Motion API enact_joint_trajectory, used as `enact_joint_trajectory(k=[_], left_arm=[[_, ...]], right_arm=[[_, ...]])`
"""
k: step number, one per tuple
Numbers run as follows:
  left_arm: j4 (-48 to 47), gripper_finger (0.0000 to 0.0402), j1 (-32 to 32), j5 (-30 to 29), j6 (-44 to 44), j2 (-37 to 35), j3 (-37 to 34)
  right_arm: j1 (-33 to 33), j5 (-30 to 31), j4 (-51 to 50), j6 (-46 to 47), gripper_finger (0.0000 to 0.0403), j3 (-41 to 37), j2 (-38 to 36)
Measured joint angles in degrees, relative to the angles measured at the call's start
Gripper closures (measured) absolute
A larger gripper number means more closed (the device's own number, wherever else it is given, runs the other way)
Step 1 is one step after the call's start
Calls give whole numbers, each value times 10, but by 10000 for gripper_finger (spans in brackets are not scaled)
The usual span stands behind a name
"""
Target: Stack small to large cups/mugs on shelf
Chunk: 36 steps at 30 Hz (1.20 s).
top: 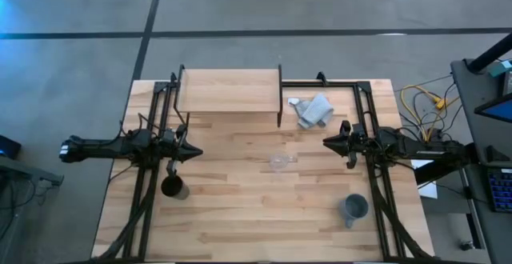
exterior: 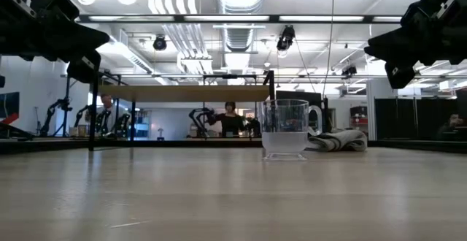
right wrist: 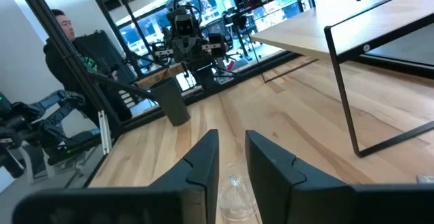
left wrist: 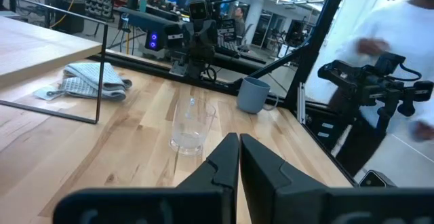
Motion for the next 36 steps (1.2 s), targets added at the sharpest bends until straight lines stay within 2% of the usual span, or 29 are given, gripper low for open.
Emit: enact_joint_trajectory(k=[15, 20, 24, 29, 31, 36], left_arm=[[0, 402, 0, 0, 0, 0, 0], [0, 402, 0, 0, 0, 0, 0], [0, 402, 0, 0, 0, 0, 0], [0, 402, 0, -11, 3, 0, 0], [0, 402, 1, -38, 3, 0, 0], [0, 402, 1, -46, 3, 0, 0]], right_arm=[[0, 0, 0, 0, 335, 0, 0], [0, 51, 40, 6, 335, 0, 0], [0, 56, 69, 42, 335, 0, 0], [0, 56, 67, 42, 335, 0, 0], [0, 56, 71, 62, 335, 0, 0], [0, 56, 122, 168, 335, 0, 0]])
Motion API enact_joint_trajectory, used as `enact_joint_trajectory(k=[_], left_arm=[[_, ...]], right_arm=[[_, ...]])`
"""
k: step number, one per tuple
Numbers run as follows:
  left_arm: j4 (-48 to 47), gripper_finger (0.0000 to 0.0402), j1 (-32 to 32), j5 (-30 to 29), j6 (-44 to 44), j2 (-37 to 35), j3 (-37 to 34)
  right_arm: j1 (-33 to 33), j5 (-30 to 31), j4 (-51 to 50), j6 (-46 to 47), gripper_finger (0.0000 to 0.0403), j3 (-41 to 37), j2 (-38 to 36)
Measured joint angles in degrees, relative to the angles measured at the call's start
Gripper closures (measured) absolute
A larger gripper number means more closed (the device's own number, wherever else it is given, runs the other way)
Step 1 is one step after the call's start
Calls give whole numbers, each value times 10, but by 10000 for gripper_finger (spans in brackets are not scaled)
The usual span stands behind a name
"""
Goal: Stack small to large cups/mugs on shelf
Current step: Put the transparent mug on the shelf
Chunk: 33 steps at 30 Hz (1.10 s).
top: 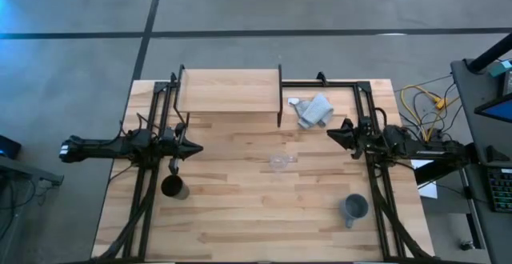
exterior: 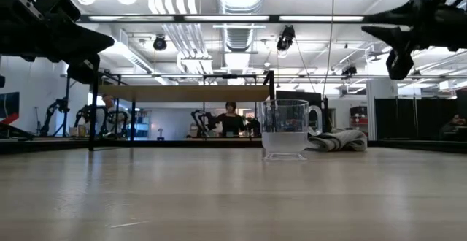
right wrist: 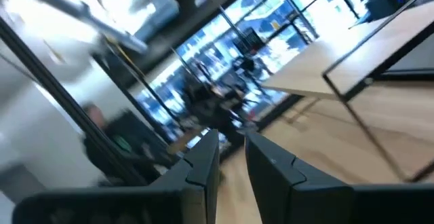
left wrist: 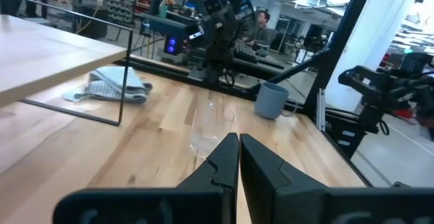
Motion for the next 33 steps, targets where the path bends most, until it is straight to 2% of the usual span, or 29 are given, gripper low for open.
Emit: enact_joint_trajectory(k=[3, 11, 17, 23, 29, 33], left_arm=[[0, 402, 0, 0, -2, 0, 0], [66, 402, 0, -3, -34, 0, 0], [89, 402, 0, -4, -33, 0, 0], [184, 402, 0, -31, -33, 8, 4], [175, 402, 0, -62, -24, 52, 88], [67, 402, 0, -64, 24, 114, 192]], right_arm=[[0, 0, 38, 31, 335, 0, 0], [0, 35, 165, 28, 335, 0, 0], [0, 35, 174, 46, 335, 0, 0], [0, 36, 179, 107, 335, 0, 8], [0, 35, 180, 125, 335, 34, 30], [0, 20, 178, 52, 335, 103, 71]])
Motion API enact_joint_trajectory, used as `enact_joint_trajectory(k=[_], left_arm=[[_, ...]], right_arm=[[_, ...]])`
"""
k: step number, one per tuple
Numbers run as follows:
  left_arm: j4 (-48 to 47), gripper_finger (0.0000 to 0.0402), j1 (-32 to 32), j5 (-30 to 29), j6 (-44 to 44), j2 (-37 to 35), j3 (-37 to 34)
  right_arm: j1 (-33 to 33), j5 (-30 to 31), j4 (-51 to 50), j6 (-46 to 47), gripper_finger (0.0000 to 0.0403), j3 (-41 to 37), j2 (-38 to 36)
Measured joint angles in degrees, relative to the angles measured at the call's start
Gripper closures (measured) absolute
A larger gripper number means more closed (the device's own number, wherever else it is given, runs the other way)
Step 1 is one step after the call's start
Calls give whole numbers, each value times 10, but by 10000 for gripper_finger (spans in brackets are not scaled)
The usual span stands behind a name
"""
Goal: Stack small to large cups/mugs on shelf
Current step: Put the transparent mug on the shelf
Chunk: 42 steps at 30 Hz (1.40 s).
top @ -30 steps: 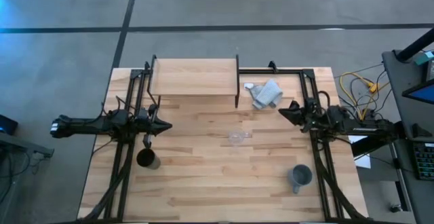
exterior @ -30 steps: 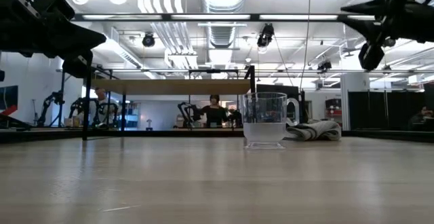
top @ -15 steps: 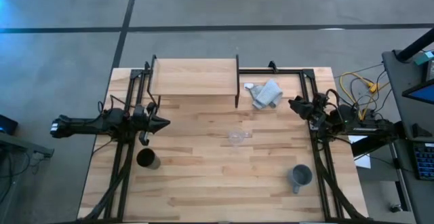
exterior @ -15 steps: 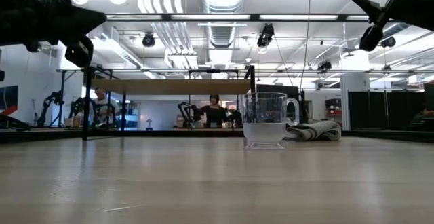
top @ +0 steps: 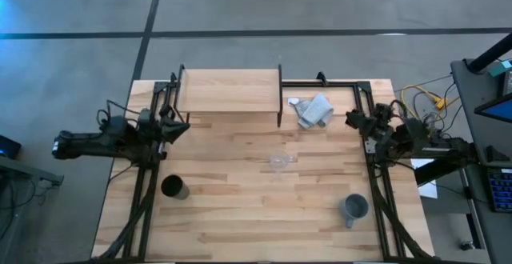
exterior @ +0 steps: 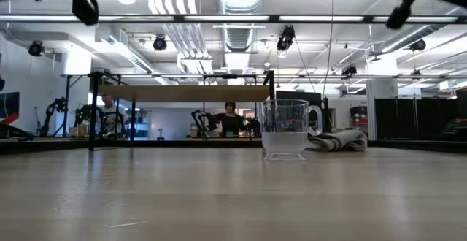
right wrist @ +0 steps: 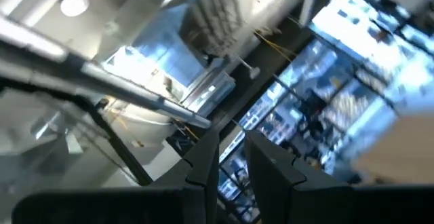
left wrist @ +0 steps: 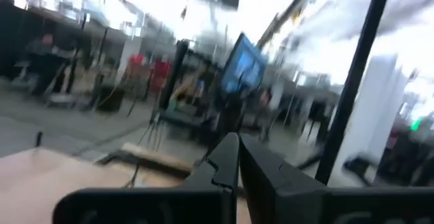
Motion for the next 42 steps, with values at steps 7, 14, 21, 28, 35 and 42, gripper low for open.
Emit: enact_joint_trajectory(k=[7, 14, 21, 28, 35, 42], left_arm=[[-170, 402, 0, -3, 76, 138, 190], [-182, 402, 0, -16, 174, 205, 300], [-187, 402, 0, -78, 187, 229, 340], [-198, 402, 0, -141, 187, 231, 338], [-198, 391, 0, -154, 188, 224, 338], [-196, 341, 0, -173, 188, 220, 344]], right_arm=[[0, -70, -110, -205, 335, 174, 102], [0, -70, -461, -281, 335, 353, 228], [2, -82, -626, -218, 335, 456, 381], [1, -81, -715, -257, 333, 571, 512], [1, -76, -844, -288, 307, 692, 637], [-3, -64, -950, -249, 297, 756, 760]])
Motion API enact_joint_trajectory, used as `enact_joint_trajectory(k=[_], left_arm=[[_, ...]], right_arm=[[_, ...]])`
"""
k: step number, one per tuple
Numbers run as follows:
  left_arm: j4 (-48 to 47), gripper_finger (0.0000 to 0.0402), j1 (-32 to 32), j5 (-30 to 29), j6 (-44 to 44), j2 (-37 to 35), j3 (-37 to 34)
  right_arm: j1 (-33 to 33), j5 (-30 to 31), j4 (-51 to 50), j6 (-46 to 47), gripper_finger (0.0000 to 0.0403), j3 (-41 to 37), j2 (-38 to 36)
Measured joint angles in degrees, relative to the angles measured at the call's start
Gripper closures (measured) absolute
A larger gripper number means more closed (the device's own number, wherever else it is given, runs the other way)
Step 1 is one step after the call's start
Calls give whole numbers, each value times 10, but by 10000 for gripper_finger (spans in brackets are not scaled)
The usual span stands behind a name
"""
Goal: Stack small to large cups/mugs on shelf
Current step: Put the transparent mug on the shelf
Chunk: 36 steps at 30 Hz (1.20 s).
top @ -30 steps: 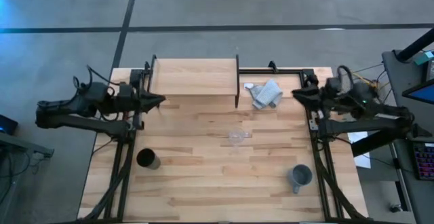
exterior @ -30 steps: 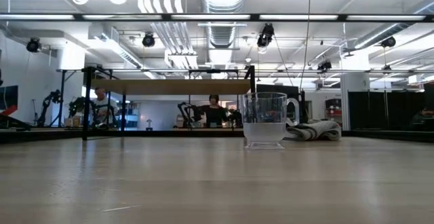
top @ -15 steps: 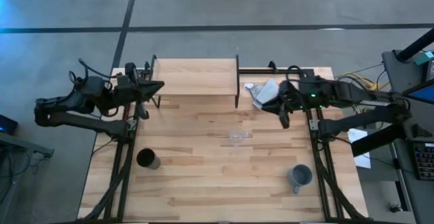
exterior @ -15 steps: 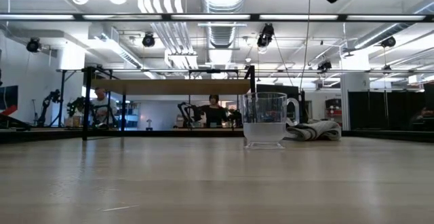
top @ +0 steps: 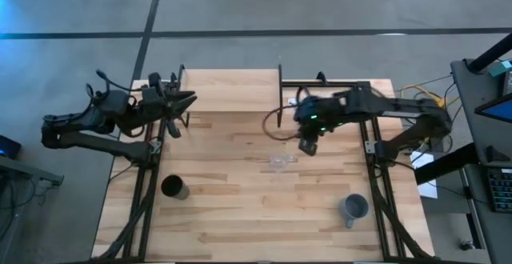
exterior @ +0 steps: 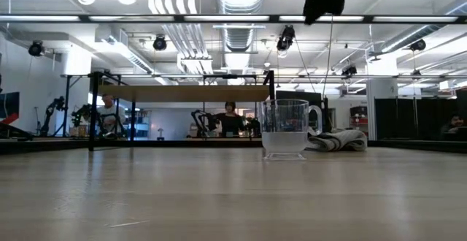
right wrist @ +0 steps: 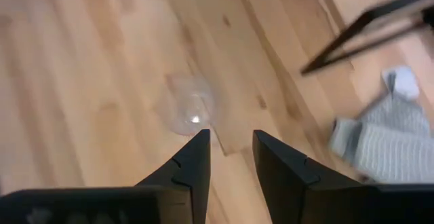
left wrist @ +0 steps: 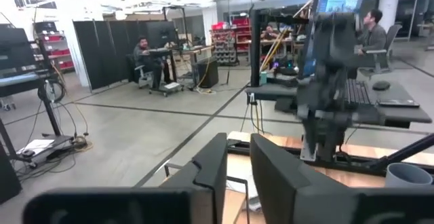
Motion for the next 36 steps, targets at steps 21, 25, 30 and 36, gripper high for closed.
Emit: enact_joint_trajectory(k=[21, 25, 30, 36], left_arm=[[0, 308, 0, 0, -1, -2, -4], [-1, 308, 0, 0, -1, -1, -3], [0, 308, 0, 0, -1, -1, -5], [-1, 308, 0, 0, -1, 4, -5]], right_arm=[[0, -19, -72, -62, 272, 4, 203], [0, -10, -65, -81, 243, 4, 215], [-4, -3, -59, -55, 222, 4, 218], [2, -38, -15, -35, 223, 4, 206]])
